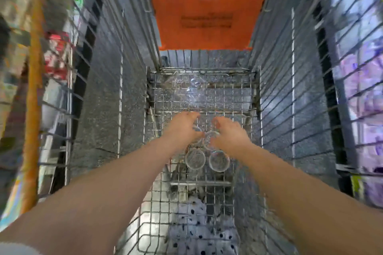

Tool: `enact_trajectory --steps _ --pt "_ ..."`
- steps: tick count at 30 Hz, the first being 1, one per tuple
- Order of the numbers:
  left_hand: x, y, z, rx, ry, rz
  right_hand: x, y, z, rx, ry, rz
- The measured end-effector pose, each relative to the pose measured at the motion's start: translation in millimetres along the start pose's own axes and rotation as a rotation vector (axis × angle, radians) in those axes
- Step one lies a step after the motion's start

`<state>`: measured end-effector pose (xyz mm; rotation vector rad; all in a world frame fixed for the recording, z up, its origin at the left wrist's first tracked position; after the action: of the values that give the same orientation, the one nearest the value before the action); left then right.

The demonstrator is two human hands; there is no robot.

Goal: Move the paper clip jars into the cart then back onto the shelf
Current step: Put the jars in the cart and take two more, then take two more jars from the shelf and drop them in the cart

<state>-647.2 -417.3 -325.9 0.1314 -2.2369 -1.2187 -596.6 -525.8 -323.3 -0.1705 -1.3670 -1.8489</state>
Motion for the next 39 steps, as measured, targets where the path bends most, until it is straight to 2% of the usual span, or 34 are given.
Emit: enact_trajectory --steps 4,9,16,24,31,35,39 --pt "22 59 -44 0.077 -0.039 -0.065 22 65 33 -0.024 0.073 -0.094" --pt "75 152 -103 0.143 -0.105 -0.23 85 160 71 -0.15 0.196 -0.254" --pt "207 272 -217 0.124 -0.308 -0.487 225 285 107 -0.295 0.479 -0.377" --pt "371 360 -298 0.103 -0.369 -0.752 395 380 162 -0.179 0.802 -0.523" --pt "529 439 -277 0.055 -0.348 -1.102 530 413 250 -0.196 1.138 -0.625" --pt "622 468 -230 -0.013 -0.272 -1.252 597 395 318 -0.204 1.331 -0.561" --pt "708 484 -170 -0.106 -0.167 -1.324 653 353 394 -0.214 1.487 -0.501"
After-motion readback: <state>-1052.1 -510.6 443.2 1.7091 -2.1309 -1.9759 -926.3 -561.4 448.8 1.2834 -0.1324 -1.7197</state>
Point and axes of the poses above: each hand's wrist, its own x-axis away from the middle knuckle, its own y-axis out of the back of the hand, z = x × y, the point moved 10 cm from there along -x, towards the middle knuckle, and after that the axes turned 7 degrees about -z, right-handed, at the moved point
